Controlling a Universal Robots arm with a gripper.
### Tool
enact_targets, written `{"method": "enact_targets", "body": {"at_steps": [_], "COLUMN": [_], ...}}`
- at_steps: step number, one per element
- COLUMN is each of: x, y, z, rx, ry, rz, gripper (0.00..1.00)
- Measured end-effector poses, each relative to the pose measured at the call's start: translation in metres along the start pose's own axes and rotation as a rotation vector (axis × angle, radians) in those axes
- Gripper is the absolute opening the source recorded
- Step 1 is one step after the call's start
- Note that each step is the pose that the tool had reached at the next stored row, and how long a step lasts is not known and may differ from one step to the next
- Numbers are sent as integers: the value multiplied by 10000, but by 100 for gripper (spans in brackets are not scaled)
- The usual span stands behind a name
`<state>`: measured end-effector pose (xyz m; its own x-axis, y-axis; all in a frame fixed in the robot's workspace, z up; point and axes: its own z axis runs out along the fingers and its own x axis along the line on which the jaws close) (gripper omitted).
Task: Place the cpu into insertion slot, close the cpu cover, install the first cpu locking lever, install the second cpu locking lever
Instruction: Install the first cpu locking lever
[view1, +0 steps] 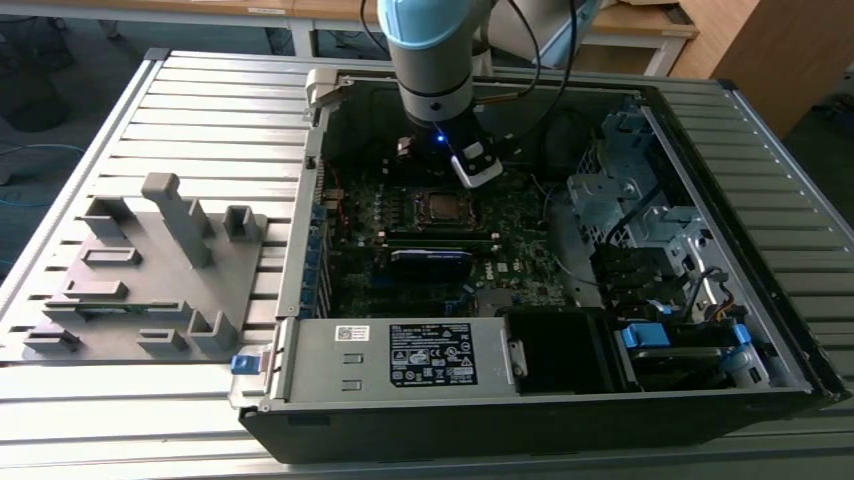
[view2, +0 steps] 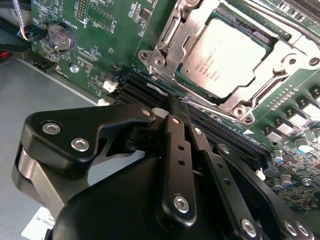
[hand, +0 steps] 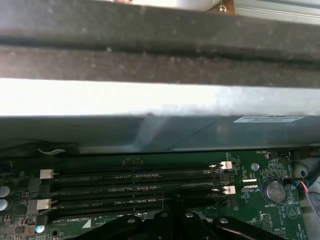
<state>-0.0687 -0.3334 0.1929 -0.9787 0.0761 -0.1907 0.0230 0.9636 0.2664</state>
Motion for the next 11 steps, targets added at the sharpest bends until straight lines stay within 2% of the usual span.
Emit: {"method": "enact_targets", "body": {"at_steps": [5, 11], "x": [50, 50], "y": [15, 14], "z": [-4, -6], "rx": [-6, 8], "ry": [-12, -25], "rz": [11, 42], "gripper": [10, 10]}}
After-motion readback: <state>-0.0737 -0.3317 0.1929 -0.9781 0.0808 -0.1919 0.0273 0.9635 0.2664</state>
